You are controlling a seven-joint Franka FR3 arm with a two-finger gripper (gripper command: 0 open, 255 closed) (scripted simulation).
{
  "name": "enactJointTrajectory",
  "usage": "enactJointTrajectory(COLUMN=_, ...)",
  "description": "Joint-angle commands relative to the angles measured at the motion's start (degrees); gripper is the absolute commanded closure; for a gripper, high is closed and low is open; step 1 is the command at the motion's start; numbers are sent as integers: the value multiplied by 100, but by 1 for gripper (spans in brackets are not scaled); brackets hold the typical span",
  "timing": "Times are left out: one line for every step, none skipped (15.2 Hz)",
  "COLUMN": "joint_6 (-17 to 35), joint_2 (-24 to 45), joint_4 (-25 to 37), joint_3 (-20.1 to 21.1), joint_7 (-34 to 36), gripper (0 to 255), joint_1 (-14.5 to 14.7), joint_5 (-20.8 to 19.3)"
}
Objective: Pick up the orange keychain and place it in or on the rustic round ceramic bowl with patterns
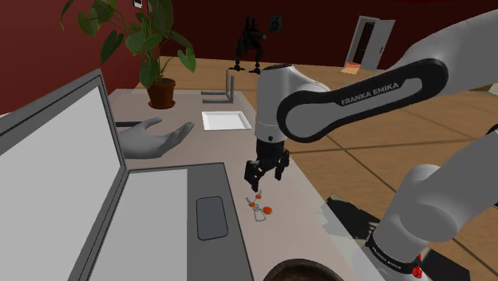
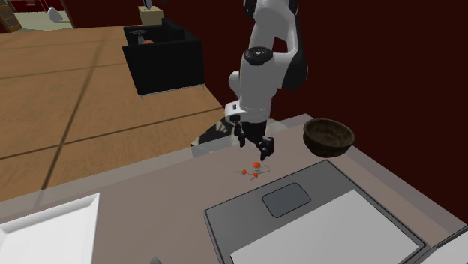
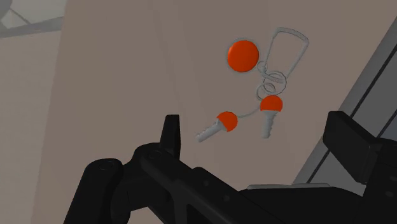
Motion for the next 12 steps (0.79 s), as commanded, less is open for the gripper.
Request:
enactJointTrajectory(joint_6=389, joint_2=545, joint_4=140, joint_3=243, joint_7=318, gripper=0, joint_1=-67, joint_5=-150)
enactJointTrajectory(joint_6=539, joint_2=782, joint_4=211, joint_3=352, joint_7=490, gripper=0, joint_1=-89, joint_5=-246)
enactJointTrajectory(joint_6=628, joint_2=932, joint_4=258, joint_3=412, joint_7=601, gripper=0, joint_1=-99, joint_5=-315)
enactJointTrajectory(joint_6=714, joint_2=974, joint_4=211, joint_3=421, joint_7=614, gripper=0, joint_1=-98, joint_5=-328)
enactJointTrajectory(joint_6=800, joint_2=1017, joint_4=165, joint_3=433, joint_7=627, gripper=0, joint_1=-99, joint_5=-341)
enactJointTrajectory(joint_6=886, joint_2=1062, joint_4=121, joint_3=445, joint_7=640, gripper=0, joint_1=-102, joint_5=-355)
enactJointTrajectory(joint_6=973, joint_2=1109, joint_4=78, joint_3=458, joint_7=655, gripper=0, joint_1=-105, joint_5=-370)
enactJointTrajectory(joint_6=1060, joint_2=1158, joint_4=36, joint_3=470, joint_7=671, gripper=0, joint_1=-109, joint_5=-388)
enactJointTrajectory(joint_6=1147, joint_2=1208, joint_4=-5, joint_3=483, joint_7=687, gripper=0, joint_1=-113, joint_5=-406)
enactJointTrajectory(joint_6=1235, joint_2=1260, joint_4=-45, joint_3=495, joint_7=705, gripper=0, joint_1=-117, joint_5=-427)
enactJointTrajectory(joint_6=1285, joint_2=1291, joint_4=-67, joint_3=502, joint_7=716, gripper=0, joint_1=-119, joint_5=-440)
enactJointTrajectory(joint_6=1285, joint_2=1291, joint_4=-67, joint_3=502, joint_7=716, gripper=0, joint_1=-119, joint_5=-439)
